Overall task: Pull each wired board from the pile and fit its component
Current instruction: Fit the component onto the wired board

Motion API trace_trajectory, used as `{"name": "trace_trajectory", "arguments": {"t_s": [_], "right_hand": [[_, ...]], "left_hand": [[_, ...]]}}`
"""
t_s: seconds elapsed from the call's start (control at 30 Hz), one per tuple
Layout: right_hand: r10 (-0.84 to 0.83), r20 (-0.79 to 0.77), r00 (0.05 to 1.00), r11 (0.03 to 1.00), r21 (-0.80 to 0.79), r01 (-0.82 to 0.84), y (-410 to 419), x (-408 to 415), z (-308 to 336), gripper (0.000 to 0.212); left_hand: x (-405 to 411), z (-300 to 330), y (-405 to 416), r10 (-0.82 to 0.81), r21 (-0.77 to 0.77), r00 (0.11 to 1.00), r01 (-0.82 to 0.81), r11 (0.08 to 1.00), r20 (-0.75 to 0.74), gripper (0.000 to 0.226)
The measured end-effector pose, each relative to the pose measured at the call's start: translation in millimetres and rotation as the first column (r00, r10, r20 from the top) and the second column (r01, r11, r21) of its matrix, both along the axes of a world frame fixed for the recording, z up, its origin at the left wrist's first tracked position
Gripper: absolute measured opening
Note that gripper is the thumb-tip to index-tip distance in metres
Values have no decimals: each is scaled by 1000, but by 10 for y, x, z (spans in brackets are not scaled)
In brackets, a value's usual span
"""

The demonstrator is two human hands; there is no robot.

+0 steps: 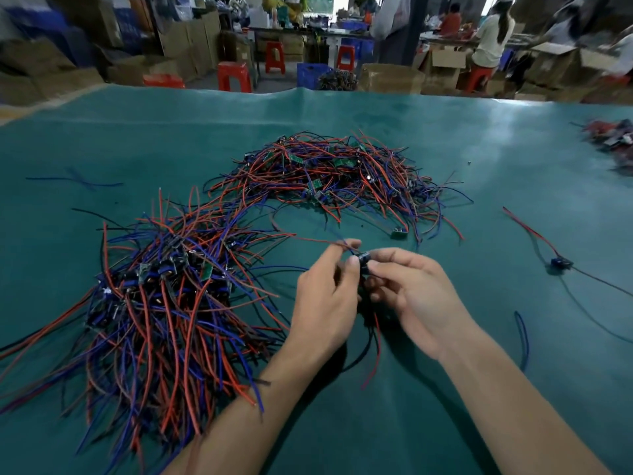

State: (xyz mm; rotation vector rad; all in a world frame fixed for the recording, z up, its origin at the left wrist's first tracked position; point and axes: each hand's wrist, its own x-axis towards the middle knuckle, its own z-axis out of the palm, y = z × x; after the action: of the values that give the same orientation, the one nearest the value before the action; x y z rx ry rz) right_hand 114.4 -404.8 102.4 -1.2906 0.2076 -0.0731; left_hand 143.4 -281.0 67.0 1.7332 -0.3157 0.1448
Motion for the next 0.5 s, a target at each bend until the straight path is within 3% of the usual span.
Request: {"name": "trace_trajectory", "arguments": {"t_s": [0.2,0.3,0.4,0.5], "right_hand": [[-19,102,995,926,-373,56,-49,38,-88,20],[-19,74,997,976,-214,34,-58,63,-102,29],[82,56,995,992,-99,-76,-104,73,-99,12],[157,71,985,987,-47,-154,-195,64,-101,29]], "left_hand": [[6,0,-9,-40,-3,999,40,999,13,25],[-13,16,-30,-126,-98,990,119,988,-67,26],[7,28,-48,-130,-90,989,124,988,-64,26],[-1,26,-43,-156,-192,981,131,972,-118,13]]}}
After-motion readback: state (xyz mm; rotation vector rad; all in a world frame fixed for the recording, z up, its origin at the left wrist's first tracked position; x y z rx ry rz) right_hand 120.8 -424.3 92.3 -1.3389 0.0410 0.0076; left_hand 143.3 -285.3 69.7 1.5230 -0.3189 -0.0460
